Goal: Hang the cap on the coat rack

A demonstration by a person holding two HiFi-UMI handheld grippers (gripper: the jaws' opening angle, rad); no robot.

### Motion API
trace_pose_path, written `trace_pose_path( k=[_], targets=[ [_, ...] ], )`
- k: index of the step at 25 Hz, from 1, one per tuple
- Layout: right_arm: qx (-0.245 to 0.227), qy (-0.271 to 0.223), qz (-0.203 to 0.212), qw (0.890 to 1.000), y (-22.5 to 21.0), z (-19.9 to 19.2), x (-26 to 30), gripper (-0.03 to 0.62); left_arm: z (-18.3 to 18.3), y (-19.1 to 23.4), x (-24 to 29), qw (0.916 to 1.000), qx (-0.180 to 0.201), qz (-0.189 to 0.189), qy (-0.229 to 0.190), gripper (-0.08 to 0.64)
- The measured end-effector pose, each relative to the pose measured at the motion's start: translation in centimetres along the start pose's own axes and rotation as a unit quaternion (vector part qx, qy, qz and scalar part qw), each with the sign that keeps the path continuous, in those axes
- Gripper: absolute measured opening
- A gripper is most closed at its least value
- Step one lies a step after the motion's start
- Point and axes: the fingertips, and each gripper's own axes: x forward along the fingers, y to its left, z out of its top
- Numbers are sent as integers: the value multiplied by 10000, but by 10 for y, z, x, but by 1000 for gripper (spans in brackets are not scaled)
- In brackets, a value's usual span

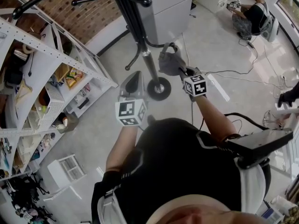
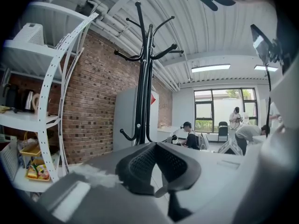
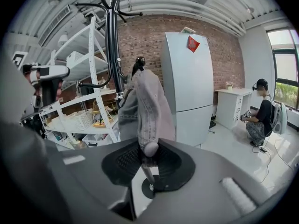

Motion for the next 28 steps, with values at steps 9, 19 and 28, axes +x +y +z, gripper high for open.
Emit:
trace_pose_path(
  k=[9, 19, 28],
  targets=[
    [78, 201, -20, 9998, -5, -4, 34, 57, -1, 20, -12, 9996, -44, 297, -3, 28],
    [65, 336, -167, 9993, -21, -5, 55, 54, -7, 32, -26, 9984, -80, 559, 1, 29],
    [138, 471, -235, 9985, -37, -14, 69, 55, -10, 33, -32, 9979, -91, 647, 35, 28]
  ],
)
